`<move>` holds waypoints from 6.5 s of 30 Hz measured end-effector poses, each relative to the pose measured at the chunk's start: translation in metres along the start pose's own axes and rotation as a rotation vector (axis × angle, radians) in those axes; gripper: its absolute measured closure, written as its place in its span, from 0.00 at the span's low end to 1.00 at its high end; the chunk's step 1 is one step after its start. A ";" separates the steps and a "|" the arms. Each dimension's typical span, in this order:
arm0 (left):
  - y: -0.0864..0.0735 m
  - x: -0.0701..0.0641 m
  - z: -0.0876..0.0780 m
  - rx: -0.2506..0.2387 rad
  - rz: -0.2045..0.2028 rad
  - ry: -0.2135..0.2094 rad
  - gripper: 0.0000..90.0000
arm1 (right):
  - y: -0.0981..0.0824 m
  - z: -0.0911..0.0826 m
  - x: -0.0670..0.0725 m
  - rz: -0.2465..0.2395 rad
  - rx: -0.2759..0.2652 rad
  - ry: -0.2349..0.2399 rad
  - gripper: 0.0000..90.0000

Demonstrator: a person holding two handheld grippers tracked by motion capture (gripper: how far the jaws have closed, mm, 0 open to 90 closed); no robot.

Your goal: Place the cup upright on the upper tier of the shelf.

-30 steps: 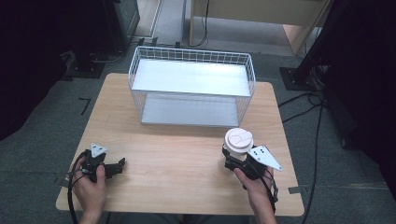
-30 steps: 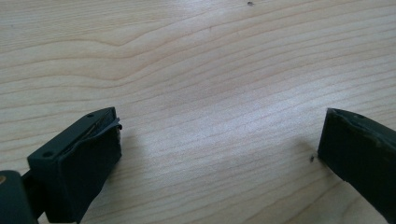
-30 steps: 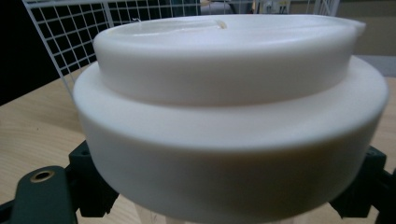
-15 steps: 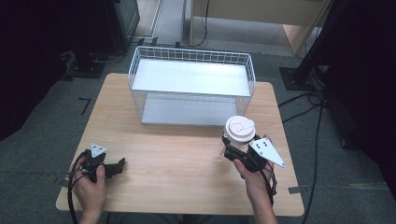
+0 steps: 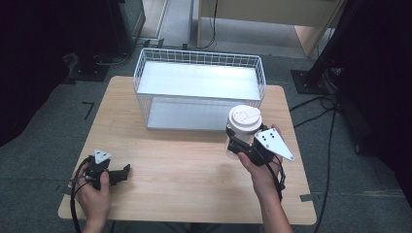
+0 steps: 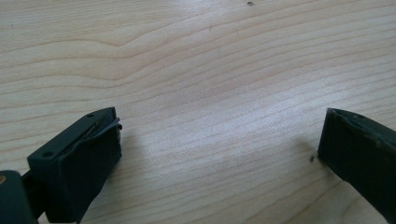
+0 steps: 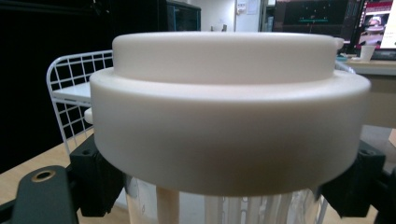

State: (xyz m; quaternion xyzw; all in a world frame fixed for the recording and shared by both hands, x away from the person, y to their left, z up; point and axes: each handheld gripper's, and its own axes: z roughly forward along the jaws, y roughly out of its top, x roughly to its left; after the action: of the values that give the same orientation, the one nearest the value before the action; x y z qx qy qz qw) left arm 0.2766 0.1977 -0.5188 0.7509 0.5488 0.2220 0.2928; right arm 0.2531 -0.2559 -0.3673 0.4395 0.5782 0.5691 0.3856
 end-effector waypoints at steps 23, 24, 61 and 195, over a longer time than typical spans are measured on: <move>0.000 0.000 0.000 0.000 0.000 0.000 0.00 | 0.064 0.050 0.024 -0.045 -0.099 -0.009 0.17; 0.000 0.000 0.000 0.000 0.000 0.000 0.00 | 0.067 0.053 0.025 -0.048 -0.104 -0.012 0.17; 0.000 0.000 0.000 0.004 0.002 -0.002 0.00 | 0.109 0.163 0.024 -0.065 -0.111 -0.089 0.17; 0.000 0.000 0.000 0.004 0.003 0.000 0.00 | -0.058 0.031 -0.079 0.034 0.217 -0.140 0.00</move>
State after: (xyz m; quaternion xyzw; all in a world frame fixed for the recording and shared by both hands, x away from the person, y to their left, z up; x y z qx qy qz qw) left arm 0.2765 0.1980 -0.5186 0.7523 0.5480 0.2213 0.2911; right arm 0.3033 -0.3194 -0.4311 0.5271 0.6005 0.4774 0.3655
